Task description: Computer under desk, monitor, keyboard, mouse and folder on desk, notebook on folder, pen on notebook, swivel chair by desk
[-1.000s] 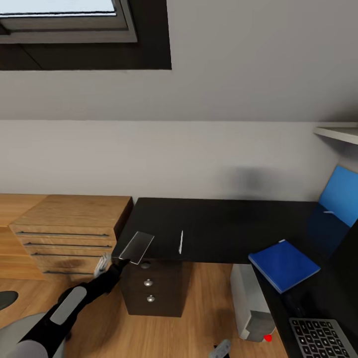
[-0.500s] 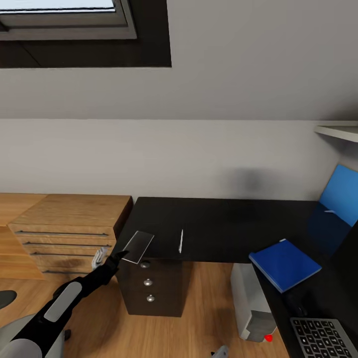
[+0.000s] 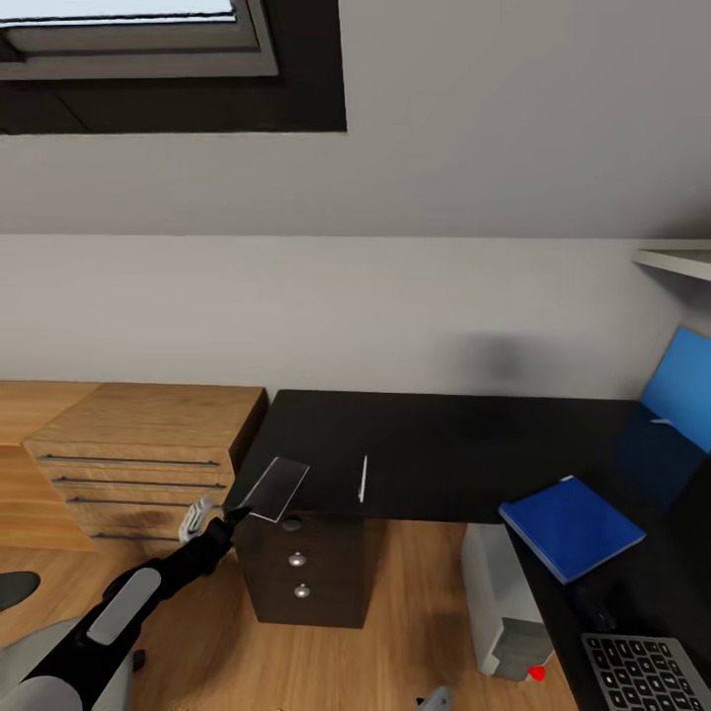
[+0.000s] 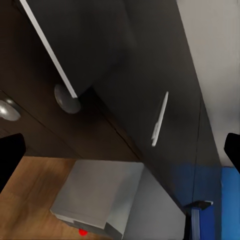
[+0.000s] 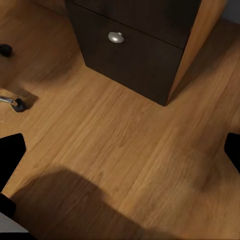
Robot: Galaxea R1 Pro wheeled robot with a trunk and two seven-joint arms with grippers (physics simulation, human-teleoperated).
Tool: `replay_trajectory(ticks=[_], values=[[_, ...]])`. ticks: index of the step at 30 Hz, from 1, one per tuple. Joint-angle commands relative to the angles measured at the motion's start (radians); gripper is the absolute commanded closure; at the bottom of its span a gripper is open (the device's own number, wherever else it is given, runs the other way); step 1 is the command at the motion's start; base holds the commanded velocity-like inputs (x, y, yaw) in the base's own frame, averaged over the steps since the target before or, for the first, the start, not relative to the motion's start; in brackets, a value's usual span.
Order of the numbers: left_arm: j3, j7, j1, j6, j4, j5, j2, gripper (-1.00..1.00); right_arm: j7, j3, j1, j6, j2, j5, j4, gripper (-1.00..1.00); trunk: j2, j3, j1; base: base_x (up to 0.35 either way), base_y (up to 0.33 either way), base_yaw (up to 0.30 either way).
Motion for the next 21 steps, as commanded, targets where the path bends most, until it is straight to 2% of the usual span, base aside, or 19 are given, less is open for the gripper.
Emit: replay_trajectory(ticks=[1, 10, 21], values=[[-0.003, -0.002, -0.001, 0.001, 0.002, 0.006, 0.000, -1.00, -0.009, 0.007, -0.001, -0.002, 0.002, -0.005, -0.002, -1.00, -0.001, -0.002, 0.000, 0.000, 0.000, 0.164], [-0.004, 0.000, -0.001, 0.003, 0.004, 0.007, -0.003, -1.00, -0.009, 0.005, -0.001, -0.003, 0.007, -0.005, 0.000, -1.00, -0.001, -0.004, 0.000, 0.000, 0.000, 0.053], [-0.002, 0.000, -0.001, 0.006, 0.001, 0.007, -0.001, -1.00, -0.010, 0.005, -0.001, -0.003, 0.007, -0.005, 0.000, -1.00, -0.078, -0.039, 0.042, 0.000, 0.000, 0.001]])
